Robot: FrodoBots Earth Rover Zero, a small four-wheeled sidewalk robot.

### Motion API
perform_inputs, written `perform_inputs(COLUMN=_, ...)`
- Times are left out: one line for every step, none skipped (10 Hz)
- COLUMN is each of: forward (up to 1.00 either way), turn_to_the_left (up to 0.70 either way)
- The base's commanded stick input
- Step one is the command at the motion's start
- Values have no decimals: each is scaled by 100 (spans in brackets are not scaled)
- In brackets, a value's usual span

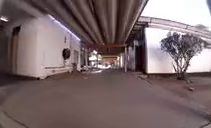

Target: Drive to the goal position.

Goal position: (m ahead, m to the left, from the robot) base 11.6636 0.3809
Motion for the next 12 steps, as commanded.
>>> perform_inputs(forward=70, turn_to_the_left=0)
perform_inputs(forward=70, turn_to_the_left=0)
perform_inputs(forward=70, turn_to_the_left=0)
perform_inputs(forward=70, turn_to_the_left=0)
perform_inputs(forward=70, turn_to_the_left=0)
perform_inputs(forward=70, turn_to_the_left=0)
perform_inputs(forward=70, turn_to_the_left=0)
perform_inputs(forward=70, turn_to_the_left=0)
perform_inputs(forward=70, turn_to_the_left=0)
perform_inputs(forward=70, turn_to_the_left=0)
perform_inputs(forward=70, turn_to_the_left=0)
perform_inputs(forward=70, turn_to_the_left=0)
